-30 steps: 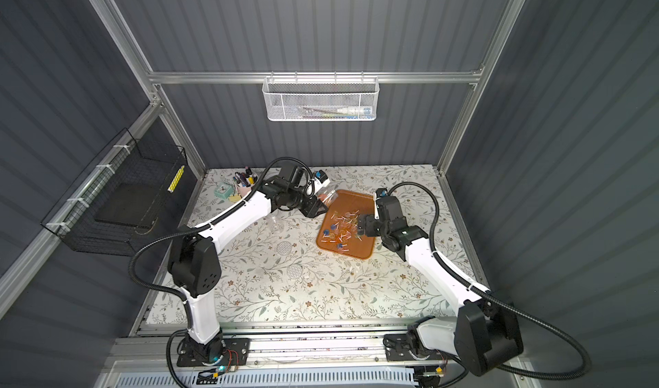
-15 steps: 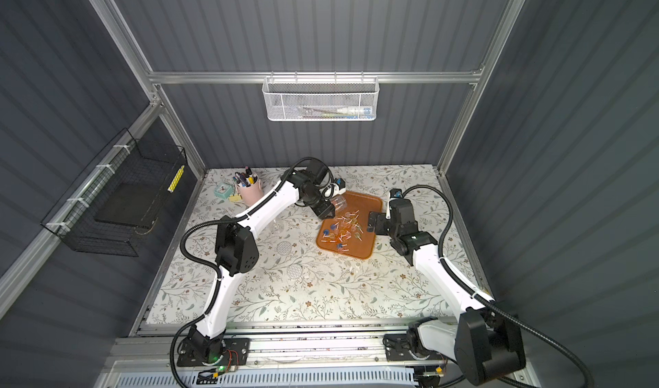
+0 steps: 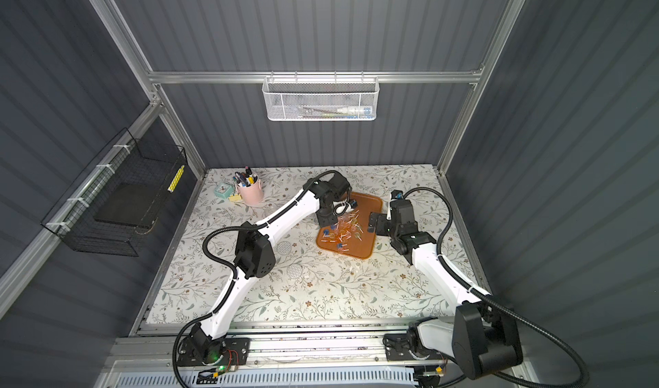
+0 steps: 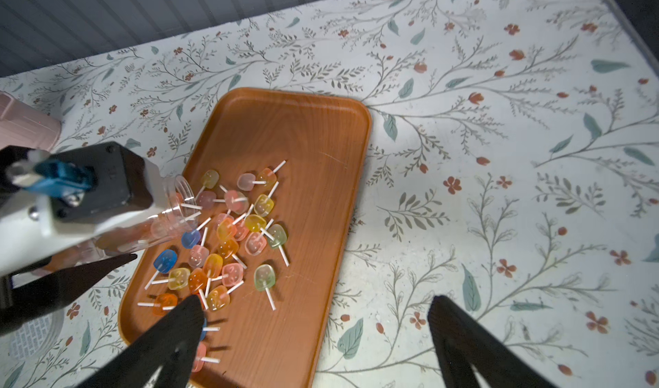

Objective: Pour the candies out of the jar
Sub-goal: 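Pour the candies out of the jar onto the tray.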

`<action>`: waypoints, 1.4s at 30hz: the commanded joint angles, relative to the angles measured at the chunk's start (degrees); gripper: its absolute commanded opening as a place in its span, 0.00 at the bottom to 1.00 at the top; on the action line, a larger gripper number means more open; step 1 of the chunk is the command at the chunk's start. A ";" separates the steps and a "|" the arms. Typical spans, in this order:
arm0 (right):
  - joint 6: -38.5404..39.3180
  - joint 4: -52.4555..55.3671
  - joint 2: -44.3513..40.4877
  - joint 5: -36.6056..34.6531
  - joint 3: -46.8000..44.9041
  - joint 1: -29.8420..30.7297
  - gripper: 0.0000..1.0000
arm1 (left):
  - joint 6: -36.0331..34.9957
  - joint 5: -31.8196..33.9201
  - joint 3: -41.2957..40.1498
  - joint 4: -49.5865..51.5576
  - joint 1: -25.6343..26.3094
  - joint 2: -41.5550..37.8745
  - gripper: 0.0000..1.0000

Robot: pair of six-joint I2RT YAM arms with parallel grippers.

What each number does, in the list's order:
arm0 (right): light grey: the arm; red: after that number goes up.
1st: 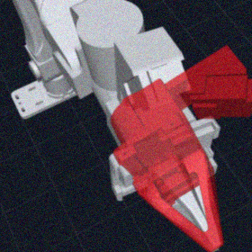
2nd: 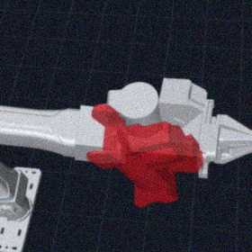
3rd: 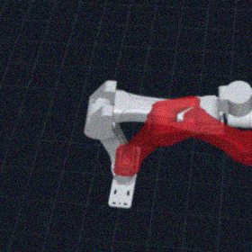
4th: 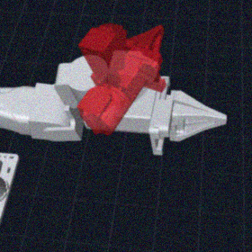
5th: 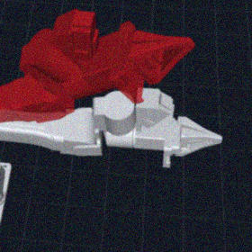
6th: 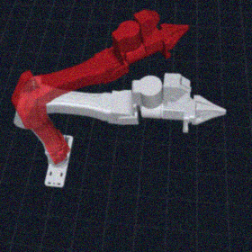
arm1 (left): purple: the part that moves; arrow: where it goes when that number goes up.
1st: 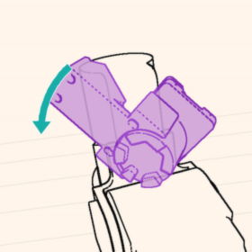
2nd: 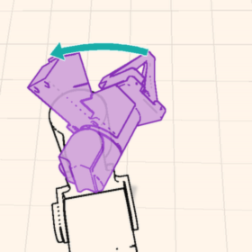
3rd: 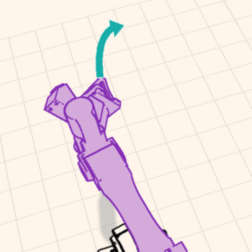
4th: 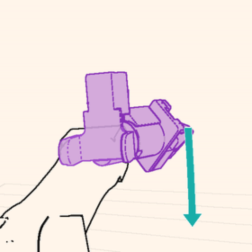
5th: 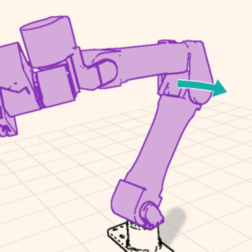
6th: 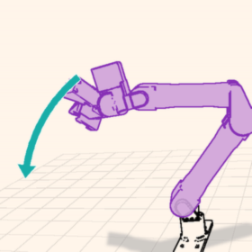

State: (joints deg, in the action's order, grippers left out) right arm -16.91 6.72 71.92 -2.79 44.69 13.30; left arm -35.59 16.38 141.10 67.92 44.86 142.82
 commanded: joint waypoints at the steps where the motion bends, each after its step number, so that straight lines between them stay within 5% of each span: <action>1: -2.46 0.63 0.71 1.46 0.32 -0.29 0.98 | -6.35 4.77 -0.91 -1.11 0.40 -1.85 0.00; 7: -3.00 0.61 0.85 2.97 -0.24 -0.33 0.96 | -9.59 5.96 -0.31 -1.87 0.74 -2.29 0.00; 14: -2.44 0.64 0.50 2.78 0.04 -0.37 0.96 | -21.22 20.34 -7.35 -8.88 2.61 -4.28 0.00; 25: -1.73 1.12 0.00 2.23 -0.13 -0.38 0.97 | -33.99 14.06 -18.07 -23.20 5.12 -13.57 0.00; 30: -1.86 1.14 -1.14 1.51 -0.38 -0.56 0.98 | -41.53 21.45 -21.16 -26.78 6.02 -13.21 0.00; 42: -1.81 1.89 -4.58 0.75 -1.62 -1.26 0.98 | -41.72 17.38 -20.39 -28.09 6.80 -10.33 0.00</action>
State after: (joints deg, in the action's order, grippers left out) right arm -19.07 7.42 68.23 -1.06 43.81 12.38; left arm -68.05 36.82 120.53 37.89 51.24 131.02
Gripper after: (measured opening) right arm 0.978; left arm 0.552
